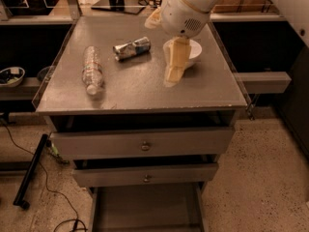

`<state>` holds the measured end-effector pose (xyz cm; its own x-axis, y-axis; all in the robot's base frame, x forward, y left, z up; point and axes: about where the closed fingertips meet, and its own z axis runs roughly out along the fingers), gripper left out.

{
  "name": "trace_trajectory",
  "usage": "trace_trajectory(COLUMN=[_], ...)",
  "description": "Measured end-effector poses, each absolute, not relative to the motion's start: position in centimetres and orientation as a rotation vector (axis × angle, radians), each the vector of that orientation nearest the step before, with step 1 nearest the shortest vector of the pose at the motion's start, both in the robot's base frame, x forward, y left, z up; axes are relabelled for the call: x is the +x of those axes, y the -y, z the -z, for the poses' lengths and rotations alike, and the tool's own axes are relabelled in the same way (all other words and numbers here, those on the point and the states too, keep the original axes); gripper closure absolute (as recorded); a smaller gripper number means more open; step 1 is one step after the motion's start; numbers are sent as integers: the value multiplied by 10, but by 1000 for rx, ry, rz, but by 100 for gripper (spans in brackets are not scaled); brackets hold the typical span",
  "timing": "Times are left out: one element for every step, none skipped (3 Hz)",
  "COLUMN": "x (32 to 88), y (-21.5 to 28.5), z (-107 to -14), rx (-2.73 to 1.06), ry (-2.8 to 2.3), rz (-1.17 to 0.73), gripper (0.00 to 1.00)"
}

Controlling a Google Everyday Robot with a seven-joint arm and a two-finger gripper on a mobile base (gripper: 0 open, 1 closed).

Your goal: Place water bottle into bottom drawer

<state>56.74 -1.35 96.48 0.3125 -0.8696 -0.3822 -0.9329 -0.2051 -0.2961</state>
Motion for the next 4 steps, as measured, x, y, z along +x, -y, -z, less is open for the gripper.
trace_trajectory(x=[592,613,632,634], y=[-17,-48,-82,-83], z=[-971,-981,-987,-986], rx=[-2156,-2193,-2214,-2212], ry=[-1500,-1409,-1310,-1304], rz=[-187,-186,-198,-202], gripper=[0,0,0,0])
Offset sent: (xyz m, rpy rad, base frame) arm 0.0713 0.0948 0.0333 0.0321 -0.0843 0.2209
